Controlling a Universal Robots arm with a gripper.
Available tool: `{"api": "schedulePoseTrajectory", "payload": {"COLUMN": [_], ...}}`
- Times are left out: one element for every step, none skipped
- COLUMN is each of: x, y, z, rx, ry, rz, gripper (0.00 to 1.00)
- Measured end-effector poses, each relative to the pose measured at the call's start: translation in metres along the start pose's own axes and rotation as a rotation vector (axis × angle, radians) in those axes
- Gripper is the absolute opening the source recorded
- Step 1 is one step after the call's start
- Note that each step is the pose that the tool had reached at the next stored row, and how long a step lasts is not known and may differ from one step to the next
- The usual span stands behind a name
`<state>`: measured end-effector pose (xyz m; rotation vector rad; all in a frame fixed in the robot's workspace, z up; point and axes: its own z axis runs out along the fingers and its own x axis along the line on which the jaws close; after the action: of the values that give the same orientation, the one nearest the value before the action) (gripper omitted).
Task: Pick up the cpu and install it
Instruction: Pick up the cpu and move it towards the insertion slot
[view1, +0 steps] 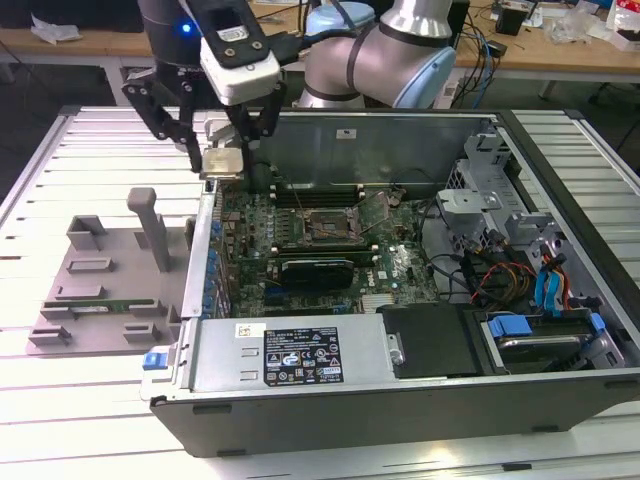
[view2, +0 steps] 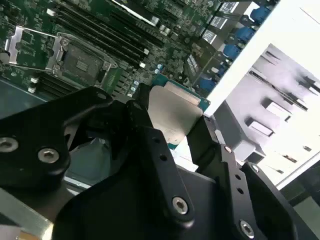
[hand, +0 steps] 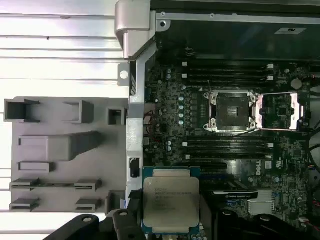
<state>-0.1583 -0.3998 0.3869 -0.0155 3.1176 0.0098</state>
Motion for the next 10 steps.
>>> {"api": "schedulePoseTrajectory", "payload": {"x": [-0.0162, -0.0180, -0.0207, -0.0256, -0.0284, -0.0304, -0.0335, -0.0353, -0.0391, -0.0430], "y": [0.0000, 0.0000, 0.0000, -0.0001, -0.0001, -0.0001, -0.0001, -0.0001, -0.0002, -0.0002], "z": [0.0009, 0.0010, 0.0011, 0.0012, 0.0013, 0.0014, 0.0015, 0.0016, 0.0018, 0.0019], "rx": [0.0001, 0.0001, 0.0001, 0.0002, 0.0001, 0.0002, 0.0001, 0.0001, 0.0002, 0.0002], "ry": [0.0001, 0.0000, 0.0000, 0.0001, 0.0001, 0.0001, 0.0000, 0.0000, 0.0001, 0.0001], "rz": [0.000, 0.000, 0.000, 0.000, 0.000, 0.000, 0.000, 0.000, 0.000, 0.000], "gripper": [0.55, 0.55, 0.55, 0.55, 0.55, 0.55, 0.55, 0.55, 0.55, 0.55]}}
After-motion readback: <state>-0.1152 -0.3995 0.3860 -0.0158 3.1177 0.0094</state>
